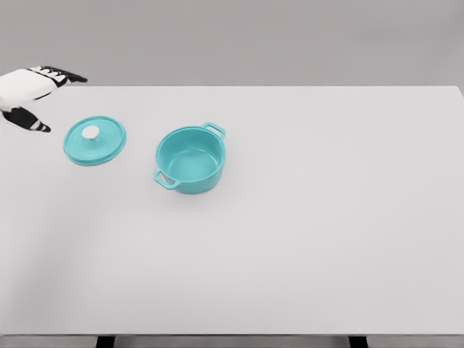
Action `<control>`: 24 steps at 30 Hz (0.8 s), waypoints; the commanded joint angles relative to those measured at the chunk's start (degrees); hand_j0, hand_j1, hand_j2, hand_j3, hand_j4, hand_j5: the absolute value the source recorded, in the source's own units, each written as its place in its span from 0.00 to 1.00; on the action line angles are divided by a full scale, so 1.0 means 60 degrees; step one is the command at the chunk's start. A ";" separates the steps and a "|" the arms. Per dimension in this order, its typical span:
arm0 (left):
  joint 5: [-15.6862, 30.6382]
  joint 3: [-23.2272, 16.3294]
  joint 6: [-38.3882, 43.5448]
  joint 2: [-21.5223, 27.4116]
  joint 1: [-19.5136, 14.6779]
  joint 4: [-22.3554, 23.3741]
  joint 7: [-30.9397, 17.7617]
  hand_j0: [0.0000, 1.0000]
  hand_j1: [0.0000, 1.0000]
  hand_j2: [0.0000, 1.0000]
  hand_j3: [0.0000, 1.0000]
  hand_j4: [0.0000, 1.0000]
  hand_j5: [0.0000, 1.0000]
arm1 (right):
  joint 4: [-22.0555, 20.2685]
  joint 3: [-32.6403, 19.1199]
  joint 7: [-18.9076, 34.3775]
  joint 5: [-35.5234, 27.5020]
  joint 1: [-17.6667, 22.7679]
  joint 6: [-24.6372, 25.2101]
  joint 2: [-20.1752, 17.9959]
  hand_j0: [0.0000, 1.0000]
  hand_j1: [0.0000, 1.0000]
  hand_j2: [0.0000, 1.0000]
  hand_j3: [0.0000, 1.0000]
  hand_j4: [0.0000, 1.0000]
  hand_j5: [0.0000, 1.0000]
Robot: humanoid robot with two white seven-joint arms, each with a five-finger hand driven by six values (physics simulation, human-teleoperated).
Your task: Cover the pot with left arm
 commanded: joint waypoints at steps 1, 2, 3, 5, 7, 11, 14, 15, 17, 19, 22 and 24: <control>0.0540 -0.1324 0.0002 -0.0014 -0.0102 0.1250 -0.0568 1.00 1.00 1.00 1.00 1.00 1.00 | -0.0006 0.0001 0.0002 0.0001 0.0000 0.0000 0.0001 1.00 1.00 1.00 1.00 1.00 1.00; 0.0716 -0.1704 0.0002 -0.0029 -0.0454 0.1629 -0.0568 1.00 1.00 1.00 1.00 1.00 1.00 | 0.0008 0.0001 0.0002 0.0001 -0.0014 0.0000 0.0001 1.00 1.00 1.00 1.00 1.00 1.00; 0.0951 -0.1954 0.0002 -0.0044 -0.0645 0.1822 -0.0568 1.00 1.00 1.00 1.00 1.00 1.00 | 0.0008 0.0001 0.0002 0.0001 0.0000 0.0000 0.0001 1.00 1.00 1.00 1.00 1.00 1.00; 0.1712 -0.2101 0.0002 -0.0029 -0.0689 0.1822 -0.0568 1.00 1.00 1.00 1.00 1.00 1.00 | -0.0006 0.0001 0.0002 0.0001 0.0000 0.0000 0.0001 1.00 1.00 1.00 1.00 1.00 1.00; 0.1830 -0.2087 0.0002 -0.0014 -0.0748 0.1851 -0.0568 1.00 1.00 1.00 1.00 1.00 1.00 | -0.0006 0.0001 0.0002 0.0001 0.0000 0.0000 0.0001 1.00 1.00 1.00 1.00 1.00 1.00; 0.1815 -0.2087 0.0002 -0.0029 -0.0997 0.2188 -0.0568 0.97 0.97 0.97 0.97 0.97 0.97 | 0.0008 0.0001 0.0002 0.0001 0.0000 0.0000 0.0001 1.00 1.00 1.00 1.00 1.00 1.00; 0.1801 -0.2057 0.0002 -0.0044 -0.1026 0.2334 -0.0568 0.93 0.93 0.93 0.93 0.93 0.93 | 0.0008 0.0001 0.0002 0.0001 0.0000 0.0000 0.0001 1.00 1.00 1.00 1.00 1.00 1.00; 0.1786 -0.2072 0.0002 -0.0073 -0.1041 0.2349 -0.0568 0.90 0.90 0.90 0.90 0.90 0.90 | 0.0008 0.0001 0.0002 0.0001 0.0000 0.0000 0.0001 1.00 1.00 1.00 1.00 1.00 1.00; 0.1713 -0.2087 0.0002 -0.0219 -0.1041 0.2349 -0.0568 0.88 0.88 0.88 0.88 0.88 0.88 | -0.0006 0.0001 0.0002 0.0001 0.0000 0.0000 0.0001 1.00 1.00 1.00 1.00 1.00 1.00; 0.1669 -0.2087 0.0002 -0.0278 -0.1041 0.2335 -0.0568 0.87 0.87 0.87 0.87 0.87 0.87 | -0.0006 0.0001 0.0002 0.0001 0.0000 0.0000 0.0001 1.00 1.00 1.00 1.00 1.00 1.00; 0.1654 -0.2087 0.0002 -0.0454 -0.1041 0.2305 -0.0568 0.86 0.86 0.86 0.86 0.86 0.86 | 0.0008 0.0001 0.0002 0.0001 0.0000 0.0000 0.0001 1.00 1.00 1.00 1.00 1.00 1.00; 0.1376 -0.2028 0.0002 -0.0497 -0.1085 0.2291 -0.0568 0.86 0.86 0.86 0.86 0.86 0.86 | 0.0008 0.0001 0.0002 0.0001 0.0000 0.0000 0.0001 1.00 1.00 1.00 1.00 1.00 1.00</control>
